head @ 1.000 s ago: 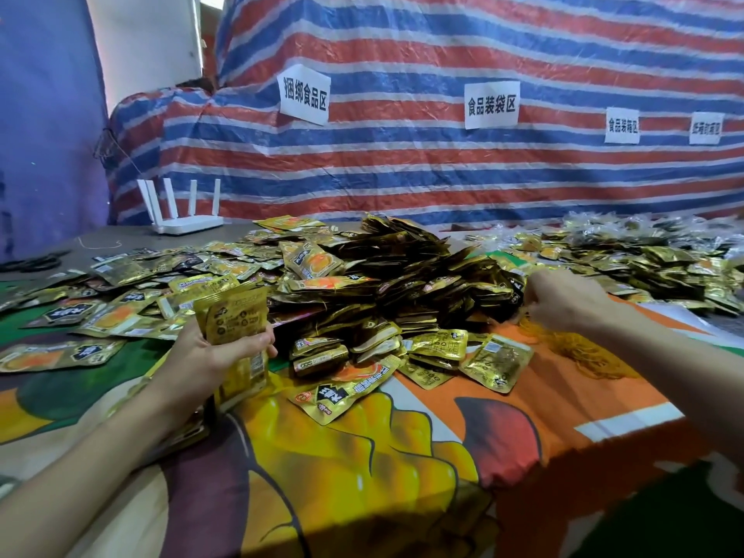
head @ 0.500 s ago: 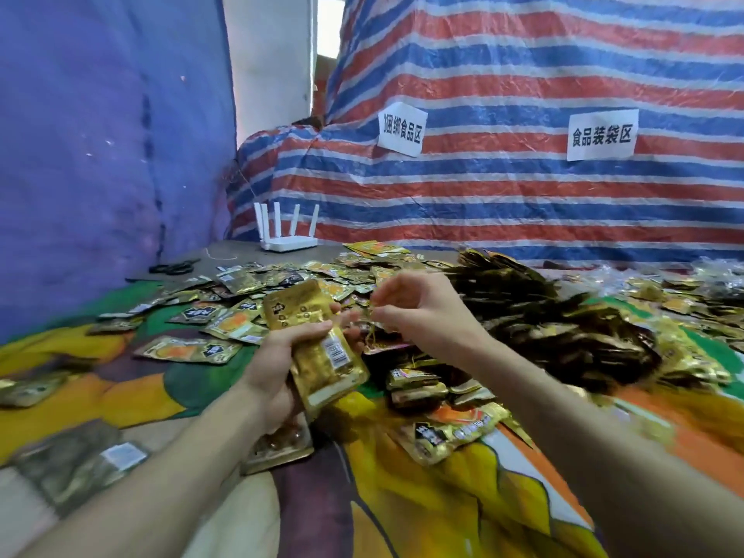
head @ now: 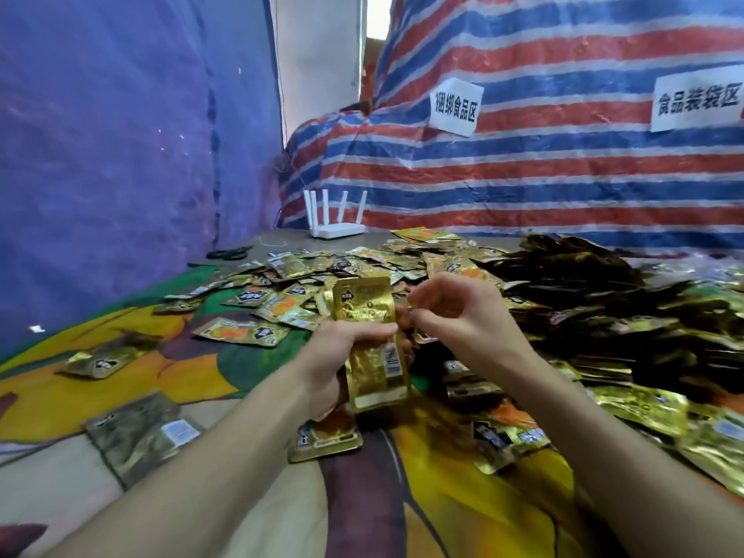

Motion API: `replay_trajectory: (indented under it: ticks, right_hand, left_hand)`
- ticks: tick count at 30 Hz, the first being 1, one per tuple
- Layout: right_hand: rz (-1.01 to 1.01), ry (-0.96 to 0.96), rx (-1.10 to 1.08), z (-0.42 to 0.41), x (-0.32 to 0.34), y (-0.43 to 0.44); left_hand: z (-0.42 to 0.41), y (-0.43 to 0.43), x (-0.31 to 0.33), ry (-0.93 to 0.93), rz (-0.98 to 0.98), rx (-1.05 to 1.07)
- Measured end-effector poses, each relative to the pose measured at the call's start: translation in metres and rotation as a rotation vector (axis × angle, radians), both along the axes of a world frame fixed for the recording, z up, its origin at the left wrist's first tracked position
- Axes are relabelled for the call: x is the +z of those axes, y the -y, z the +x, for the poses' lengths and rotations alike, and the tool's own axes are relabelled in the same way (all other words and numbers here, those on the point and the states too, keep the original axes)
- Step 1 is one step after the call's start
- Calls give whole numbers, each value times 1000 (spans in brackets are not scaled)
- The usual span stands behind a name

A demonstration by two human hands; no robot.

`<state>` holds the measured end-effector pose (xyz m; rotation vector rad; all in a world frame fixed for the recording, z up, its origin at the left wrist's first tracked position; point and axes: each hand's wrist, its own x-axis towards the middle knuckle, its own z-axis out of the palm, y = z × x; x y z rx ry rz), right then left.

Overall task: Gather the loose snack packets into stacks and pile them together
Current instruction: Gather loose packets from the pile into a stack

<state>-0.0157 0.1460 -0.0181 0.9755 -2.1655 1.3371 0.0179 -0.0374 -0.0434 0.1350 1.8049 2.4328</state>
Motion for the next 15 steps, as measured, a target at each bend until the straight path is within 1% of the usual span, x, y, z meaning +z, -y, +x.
replay_trajectory:
  ticks: [4,6,9,11,12,13,15]
  right_hand:
    - [40,85,12,2,0,-3]
    - [78,119,8,3,-1,-6]
    - [151,139,5,5,3,-9]
    - [155,205,36,6,8,-10]
    - [83,284,92,7,11,-10]
    - [-48,389,184,8,14,-10]
    - [-358,599,443,10,20,-15]
  left_hand:
    - [2,0,0,-43,103,-110]
    - [4,2,1,-99,220,-198]
    - [7,6,2,-185,421,-400]
    - [8,8,4,-205,505,-475]
    - [8,9,5,-210,519,-469]
    - [7,9,5,-210,523,-448]
    - [5,9,5,-204,523,-392]
